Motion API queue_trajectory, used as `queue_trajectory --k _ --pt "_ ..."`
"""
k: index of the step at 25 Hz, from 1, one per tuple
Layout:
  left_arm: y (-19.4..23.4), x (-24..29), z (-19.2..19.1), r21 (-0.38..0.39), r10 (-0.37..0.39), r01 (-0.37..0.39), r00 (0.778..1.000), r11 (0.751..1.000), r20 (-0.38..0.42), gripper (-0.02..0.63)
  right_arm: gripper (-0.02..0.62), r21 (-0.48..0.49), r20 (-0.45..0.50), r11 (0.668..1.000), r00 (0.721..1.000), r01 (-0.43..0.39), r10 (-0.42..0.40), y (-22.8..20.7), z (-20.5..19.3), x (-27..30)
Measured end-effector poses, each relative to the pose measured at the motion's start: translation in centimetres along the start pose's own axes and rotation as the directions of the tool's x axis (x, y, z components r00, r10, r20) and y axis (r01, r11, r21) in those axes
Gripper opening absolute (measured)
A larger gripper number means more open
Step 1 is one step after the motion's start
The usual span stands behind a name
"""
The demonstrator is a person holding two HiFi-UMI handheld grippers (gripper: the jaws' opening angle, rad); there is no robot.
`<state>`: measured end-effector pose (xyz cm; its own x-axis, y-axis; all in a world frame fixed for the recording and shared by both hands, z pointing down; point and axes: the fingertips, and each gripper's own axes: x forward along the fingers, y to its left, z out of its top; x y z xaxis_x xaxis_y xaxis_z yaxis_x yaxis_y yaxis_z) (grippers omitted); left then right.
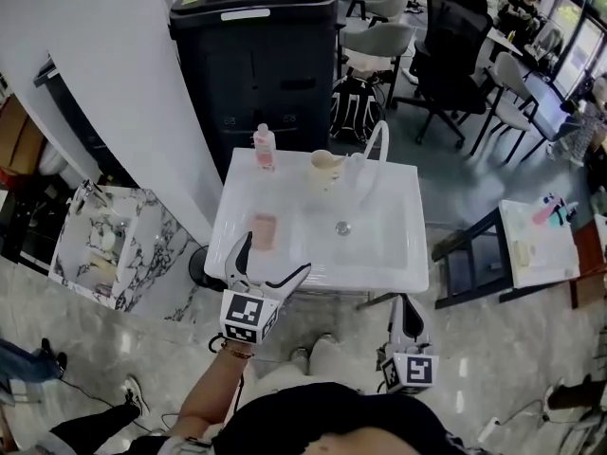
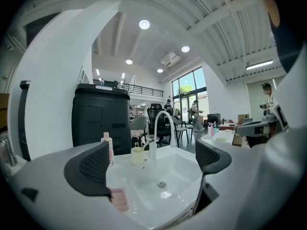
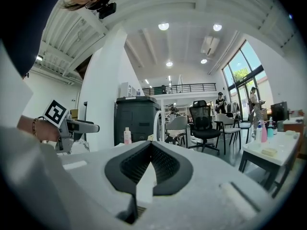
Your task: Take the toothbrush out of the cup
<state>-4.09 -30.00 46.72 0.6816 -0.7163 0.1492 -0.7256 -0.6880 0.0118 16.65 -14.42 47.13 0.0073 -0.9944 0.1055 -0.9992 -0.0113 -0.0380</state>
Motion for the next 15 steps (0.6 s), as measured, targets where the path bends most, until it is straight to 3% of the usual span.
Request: queue_trajectory --k 15 --pt "2.0 16.6 -1.2 0.100 -0.049 0.056 0.996 0.993 -0.070 0.549 0.003 -0.009 -0.024 0.996 0.996 0.084 -0.084 -9.0 1.1 5.5"
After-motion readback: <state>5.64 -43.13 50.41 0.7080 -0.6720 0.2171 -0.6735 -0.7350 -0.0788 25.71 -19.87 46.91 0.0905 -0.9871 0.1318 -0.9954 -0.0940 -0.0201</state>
